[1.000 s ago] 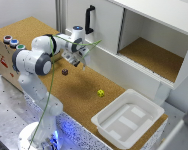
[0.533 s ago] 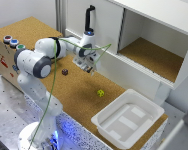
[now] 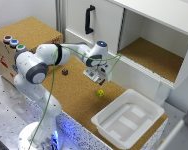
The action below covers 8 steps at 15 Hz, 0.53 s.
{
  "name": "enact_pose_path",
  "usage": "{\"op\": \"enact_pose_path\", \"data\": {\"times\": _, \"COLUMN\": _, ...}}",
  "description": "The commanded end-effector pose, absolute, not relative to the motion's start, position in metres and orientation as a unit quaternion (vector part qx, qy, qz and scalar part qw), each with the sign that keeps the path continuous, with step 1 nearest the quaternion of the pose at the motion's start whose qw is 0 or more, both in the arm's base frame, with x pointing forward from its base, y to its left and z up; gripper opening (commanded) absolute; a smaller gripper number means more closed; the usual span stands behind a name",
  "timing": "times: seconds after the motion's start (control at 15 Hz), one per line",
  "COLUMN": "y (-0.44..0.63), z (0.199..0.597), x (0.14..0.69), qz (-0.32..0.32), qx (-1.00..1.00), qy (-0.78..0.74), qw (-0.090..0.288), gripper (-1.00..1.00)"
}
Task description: Sweep the yellow block to the left
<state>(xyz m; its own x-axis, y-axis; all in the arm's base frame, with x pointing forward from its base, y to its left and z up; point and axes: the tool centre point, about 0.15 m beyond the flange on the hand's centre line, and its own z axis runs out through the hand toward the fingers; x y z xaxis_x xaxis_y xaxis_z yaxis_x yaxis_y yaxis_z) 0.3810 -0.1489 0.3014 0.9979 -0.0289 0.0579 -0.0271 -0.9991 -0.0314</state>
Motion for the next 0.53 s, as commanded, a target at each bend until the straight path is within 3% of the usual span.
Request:
{"op": "enact_pose_path", "data": {"times": 0.0, "y": -0.19, "z": 0.266, "x": 0.384, "qz": -0.035, "qx": -0.999, "qy": -0.001, "qw": 0.015, "gripper": -1.0}}
{"op": "enact_pose_path", "data": {"times": 0.47, "y": -0.173, "z": 0.23, "x": 0.399, "qz": -0.022, "qx": -1.0, "qy": -0.013, "qw": 0.018, "gripper": -1.0}}
